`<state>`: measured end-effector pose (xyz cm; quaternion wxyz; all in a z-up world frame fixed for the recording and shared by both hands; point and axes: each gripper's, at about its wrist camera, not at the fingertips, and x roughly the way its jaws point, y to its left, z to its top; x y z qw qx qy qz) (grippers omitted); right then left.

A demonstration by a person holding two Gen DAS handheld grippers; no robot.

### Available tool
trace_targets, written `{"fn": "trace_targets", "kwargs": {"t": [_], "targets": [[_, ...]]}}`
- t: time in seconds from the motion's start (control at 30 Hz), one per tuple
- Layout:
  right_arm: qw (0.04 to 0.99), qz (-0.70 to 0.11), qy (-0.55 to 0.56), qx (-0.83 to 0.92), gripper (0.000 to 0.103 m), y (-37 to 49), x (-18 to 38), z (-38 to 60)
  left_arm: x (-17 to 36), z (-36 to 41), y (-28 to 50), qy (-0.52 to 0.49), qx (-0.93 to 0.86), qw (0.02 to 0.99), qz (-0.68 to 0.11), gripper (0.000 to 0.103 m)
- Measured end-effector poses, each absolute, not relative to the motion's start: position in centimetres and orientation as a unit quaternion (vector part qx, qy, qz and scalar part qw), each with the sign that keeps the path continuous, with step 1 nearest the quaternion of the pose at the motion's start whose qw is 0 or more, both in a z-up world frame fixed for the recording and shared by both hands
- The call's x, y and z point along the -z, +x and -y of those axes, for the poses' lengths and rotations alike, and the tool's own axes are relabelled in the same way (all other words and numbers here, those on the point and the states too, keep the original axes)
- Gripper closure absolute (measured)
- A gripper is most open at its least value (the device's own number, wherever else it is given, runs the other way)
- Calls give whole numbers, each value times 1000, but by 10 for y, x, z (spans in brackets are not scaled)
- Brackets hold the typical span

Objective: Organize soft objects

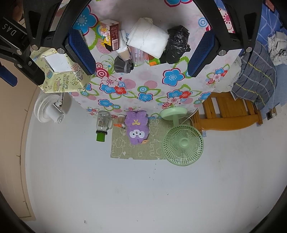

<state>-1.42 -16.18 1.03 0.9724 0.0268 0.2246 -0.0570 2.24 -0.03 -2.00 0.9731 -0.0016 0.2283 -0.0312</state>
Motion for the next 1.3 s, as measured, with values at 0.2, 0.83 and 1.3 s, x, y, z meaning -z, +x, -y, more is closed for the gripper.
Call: {"fn": "trace_targets", "kwargs": {"t": [0.2, 0.83, 1.3], "targets": [[973, -224, 27, 57, 0, -14, -12, 161, 22, 2, 22, -1, 31, 973, -229, 0], [974, -219, 29, 55, 0, -18, -14, 159, 24, -2, 18, -4, 32, 974, -225, 1], [974, -219, 29, 56, 0, -18, -15, 159, 21, -4, 15, -10, 36, 973, -227, 3]]}}
